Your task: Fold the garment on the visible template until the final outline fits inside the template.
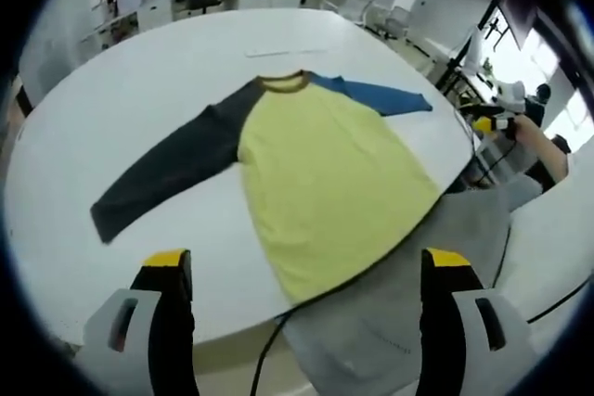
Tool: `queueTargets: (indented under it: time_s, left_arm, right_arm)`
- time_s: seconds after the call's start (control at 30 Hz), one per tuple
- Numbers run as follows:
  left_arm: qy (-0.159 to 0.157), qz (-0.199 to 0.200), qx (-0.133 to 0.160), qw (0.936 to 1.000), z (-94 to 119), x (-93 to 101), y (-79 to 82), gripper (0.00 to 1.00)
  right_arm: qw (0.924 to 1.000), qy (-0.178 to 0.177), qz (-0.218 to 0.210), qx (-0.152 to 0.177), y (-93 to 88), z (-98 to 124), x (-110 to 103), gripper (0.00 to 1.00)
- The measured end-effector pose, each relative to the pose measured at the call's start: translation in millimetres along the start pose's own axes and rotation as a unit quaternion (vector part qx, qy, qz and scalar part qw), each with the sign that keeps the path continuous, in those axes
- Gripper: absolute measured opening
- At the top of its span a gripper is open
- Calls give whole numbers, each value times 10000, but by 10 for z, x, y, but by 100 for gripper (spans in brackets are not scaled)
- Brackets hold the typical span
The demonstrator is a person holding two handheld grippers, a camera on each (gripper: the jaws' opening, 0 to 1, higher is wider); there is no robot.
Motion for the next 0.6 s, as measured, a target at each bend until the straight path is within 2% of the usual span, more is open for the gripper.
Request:
queueTargets:
  time_s: [0.6]
  left_arm:
    - [14,52,-29,10000,-86,15,80,99]
  right_arm:
    - [9999,-75,-132,-43,32,-45,313,89]
Point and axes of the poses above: the point that each gripper's makers call its tool centre point, and the gripper's own axes: z roughly backward along the fingers, x roughly to its right, y roughly out of its top, the point moved 10 cm from there along z, roughly backward along the fingers, and after that the axes turned 12 degrees about y, right-handed, at the moved point
